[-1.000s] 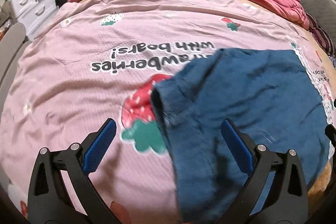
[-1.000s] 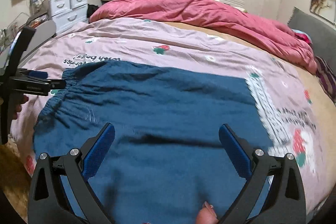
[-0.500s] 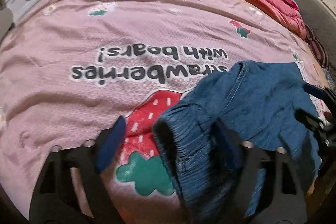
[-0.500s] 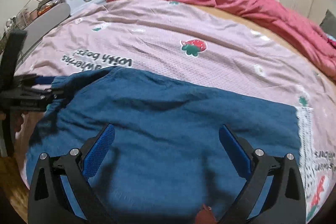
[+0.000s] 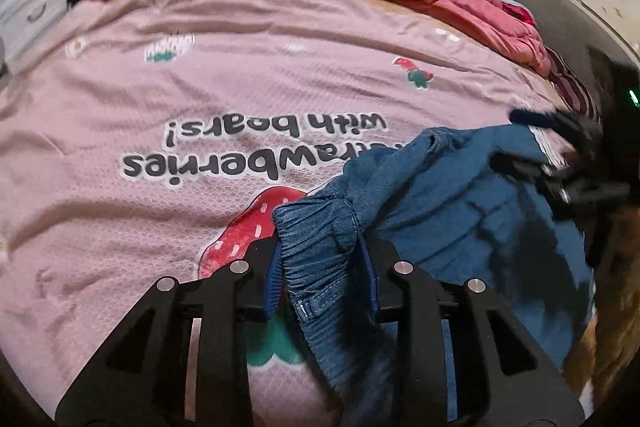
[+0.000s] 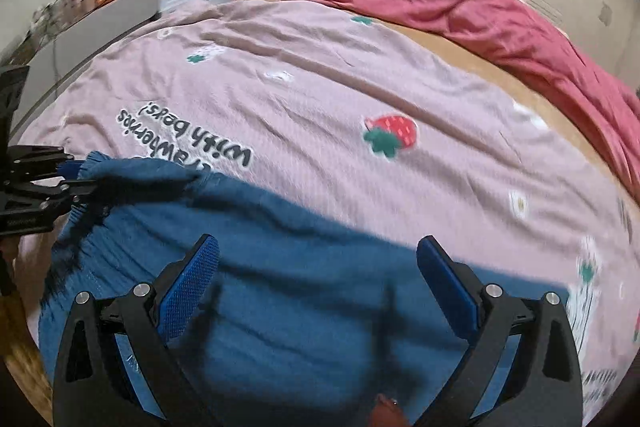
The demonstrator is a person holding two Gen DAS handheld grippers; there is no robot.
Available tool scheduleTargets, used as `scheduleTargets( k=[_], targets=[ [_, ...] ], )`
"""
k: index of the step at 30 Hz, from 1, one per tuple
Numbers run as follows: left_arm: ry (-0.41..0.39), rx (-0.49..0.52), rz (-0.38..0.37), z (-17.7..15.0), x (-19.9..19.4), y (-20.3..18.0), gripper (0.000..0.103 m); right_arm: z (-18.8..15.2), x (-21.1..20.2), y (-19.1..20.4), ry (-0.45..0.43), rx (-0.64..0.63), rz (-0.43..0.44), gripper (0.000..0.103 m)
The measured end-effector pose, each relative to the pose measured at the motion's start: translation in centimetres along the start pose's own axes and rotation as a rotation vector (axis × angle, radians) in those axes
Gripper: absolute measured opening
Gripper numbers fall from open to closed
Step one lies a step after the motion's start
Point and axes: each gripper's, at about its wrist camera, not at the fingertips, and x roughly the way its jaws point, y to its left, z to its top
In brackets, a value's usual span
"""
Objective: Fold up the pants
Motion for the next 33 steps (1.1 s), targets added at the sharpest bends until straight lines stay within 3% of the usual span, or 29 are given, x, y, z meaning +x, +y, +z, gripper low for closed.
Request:
scheduleTargets(
  k=[6, 8, 10, 12, 13, 16, 25, 28, 33],
  targets=[
    [-0.045, 0.087, 0.013, -1.0, -1.6, -1.0, 0.023, 1.6, 2.0, 1.8, 0.050, -0.220, 0.020, 0.096],
    [-0.051, 0.099, 0.023, -0.9, -1.6, -1.1, 0.023, 1.4, 2.9, 2.4, 0.074, -0.280, 0.024, 0.075],
    [-0.051, 0.101, 0.027, -0.9, -1.5, -0.9, 0.023, 1.2, 3.8, 2.6, 0.112, -0.282, 0.024, 0.073],
    [-0.046, 0.101, 0.033, -1.0, -1.2, -0.8, 0.023, 0.8, 4.3, 2.6, 0.126, -0.241, 0.045, 0.053],
    [-0.047, 0.104, 0.039, -1.1, -1.2, -0.9, 0.023, 0.6, 4.2, 2.6, 0.123, -0.219, 0.066, 0.037],
    [-0.054, 0.115, 0.063, -1.0, -1.0, -1.1, 0.023, -0.2, 2.8, 2.5, 0.082, -0.186, 0.042, 0.015],
    [-0.125, 0.159, 0.094, -2.1, -3.1, -2.7, 0.024, -4.1, -4.1, 2.3, -0.060, -0.041, 0.062, 0.008],
    [-0.150, 0.118, 0.045, -3.0, -4.8, -2.9, 0.024, -6.1, -6.5, 3.2, -0.096, -0.005, 0.056, 0.008],
    [-0.206, 0.194, 0.076, -4.5, -6.8, -5.0, 0.024, -8.9, -9.3, 4.1, -0.135, 0.054, 0.074, 0.008]
  ],
)
